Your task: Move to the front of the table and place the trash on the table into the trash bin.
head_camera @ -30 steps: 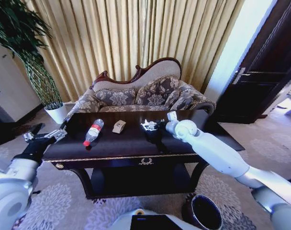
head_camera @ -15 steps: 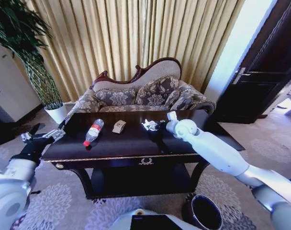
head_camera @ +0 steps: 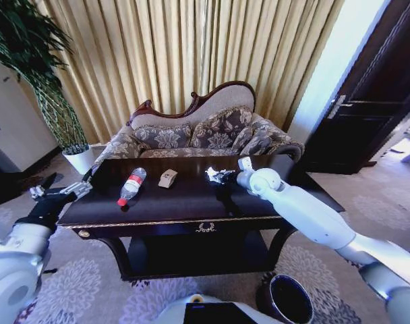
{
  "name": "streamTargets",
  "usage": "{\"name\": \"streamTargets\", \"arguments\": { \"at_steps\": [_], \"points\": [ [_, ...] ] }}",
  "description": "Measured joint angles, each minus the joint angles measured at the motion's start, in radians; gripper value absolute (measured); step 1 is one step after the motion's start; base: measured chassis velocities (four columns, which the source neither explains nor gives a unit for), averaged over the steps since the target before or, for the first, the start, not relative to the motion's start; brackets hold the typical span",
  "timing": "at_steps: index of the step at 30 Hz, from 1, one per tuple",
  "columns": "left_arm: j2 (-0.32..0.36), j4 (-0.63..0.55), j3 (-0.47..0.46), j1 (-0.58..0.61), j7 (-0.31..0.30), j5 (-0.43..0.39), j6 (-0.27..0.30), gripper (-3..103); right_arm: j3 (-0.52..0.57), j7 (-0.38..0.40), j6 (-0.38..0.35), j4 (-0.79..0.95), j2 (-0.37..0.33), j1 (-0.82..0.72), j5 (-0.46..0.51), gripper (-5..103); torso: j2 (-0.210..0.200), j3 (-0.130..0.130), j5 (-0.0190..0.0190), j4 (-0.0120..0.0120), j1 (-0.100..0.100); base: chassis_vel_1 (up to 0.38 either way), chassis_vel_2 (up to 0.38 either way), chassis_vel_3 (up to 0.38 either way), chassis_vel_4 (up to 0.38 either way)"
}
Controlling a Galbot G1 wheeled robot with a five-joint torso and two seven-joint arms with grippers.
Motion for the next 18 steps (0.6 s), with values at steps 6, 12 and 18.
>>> {"name": "streamTargets", "arguments": {
  "at_steps": [6, 12, 18],
  "points": [
    [0.000, 0.000, -0.001, 0.001, 0.002, 0.000, 0.000, 100, 0.012, 0.000, 0.003, 0.010, -0.003, -0.011, 0.002, 0, 0.000, 0.000, 0.0000, 0.0000, 0.000, 0.000, 0.000, 0.000, 0.000],
    [0.001, 0.000, 0.000, -0.001, 0.004, -0.001, 0.000, 100, 0.026, 0.000, 0.005, 0.016, -0.012, -0.012, 0.012, 0, 0.000, 0.000, 0.0000, 0.0000, 0.000, 0.000, 0.000, 0.000, 0.000],
    [-0.001, 0.000, 0.006, -0.005, 0.001, -0.001, -0.001, 100, 0.067, 0.031, 0.064, 0.037, -0.019, -0.037, 0.021, 0, 0.000, 0.000, 0.0000, 0.0001, 0.000, 0.000, 0.000, 0.000, 0.000]
  ]
}}
